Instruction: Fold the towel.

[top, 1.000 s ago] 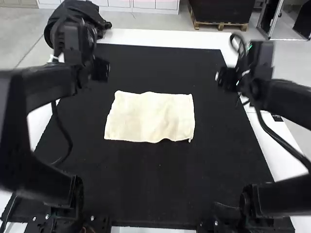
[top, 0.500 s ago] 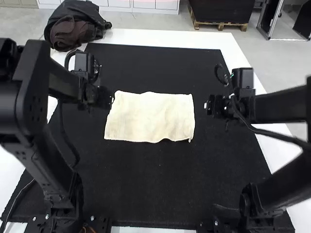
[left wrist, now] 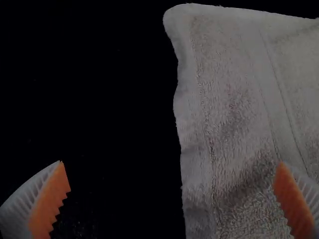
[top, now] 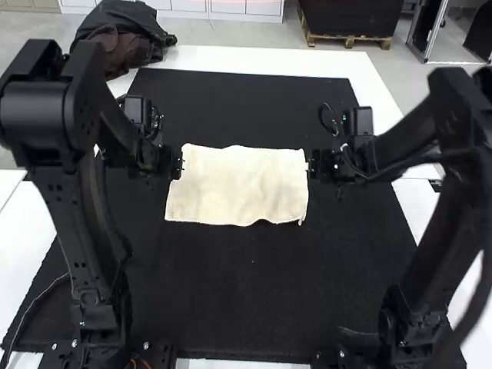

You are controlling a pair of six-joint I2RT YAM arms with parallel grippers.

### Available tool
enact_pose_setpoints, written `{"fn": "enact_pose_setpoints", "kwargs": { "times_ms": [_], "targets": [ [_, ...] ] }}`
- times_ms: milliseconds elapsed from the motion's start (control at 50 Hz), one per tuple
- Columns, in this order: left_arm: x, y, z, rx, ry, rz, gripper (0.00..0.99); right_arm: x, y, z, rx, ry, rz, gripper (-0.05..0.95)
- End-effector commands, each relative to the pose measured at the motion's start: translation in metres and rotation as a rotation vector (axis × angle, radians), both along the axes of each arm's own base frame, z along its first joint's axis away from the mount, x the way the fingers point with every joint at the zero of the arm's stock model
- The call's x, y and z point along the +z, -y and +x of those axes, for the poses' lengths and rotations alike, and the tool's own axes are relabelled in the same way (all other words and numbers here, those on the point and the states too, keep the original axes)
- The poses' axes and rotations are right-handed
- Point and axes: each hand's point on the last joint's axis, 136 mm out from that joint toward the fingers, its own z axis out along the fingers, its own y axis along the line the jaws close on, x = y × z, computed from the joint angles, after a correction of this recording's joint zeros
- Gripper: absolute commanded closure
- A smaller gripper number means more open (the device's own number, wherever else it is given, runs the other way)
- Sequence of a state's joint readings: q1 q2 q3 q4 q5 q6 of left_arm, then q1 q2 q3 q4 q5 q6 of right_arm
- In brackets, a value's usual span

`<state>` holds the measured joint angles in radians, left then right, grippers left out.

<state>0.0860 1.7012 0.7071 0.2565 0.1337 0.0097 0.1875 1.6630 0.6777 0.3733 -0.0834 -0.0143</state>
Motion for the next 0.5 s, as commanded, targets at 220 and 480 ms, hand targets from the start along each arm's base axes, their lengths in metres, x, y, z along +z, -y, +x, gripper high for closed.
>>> {"fn": "enact_pose_setpoints", "kwargs": {
  "times_ms": [220, 480],
  "targets": [
    [-0.003, -0.001, 0.040, -0.007, 0.026, -0.018, 0.038, -0.015, -0.019, 0.034, 0.022, 0.003, 0.017, -0.01],
    [-0.019, 0.005, 0.049, -0.020, -0.003, -0.021, 0.038, -0.031, -0.023, 0.053, 0.022, -0.006, 0.015, -0.01]
  ]
}}
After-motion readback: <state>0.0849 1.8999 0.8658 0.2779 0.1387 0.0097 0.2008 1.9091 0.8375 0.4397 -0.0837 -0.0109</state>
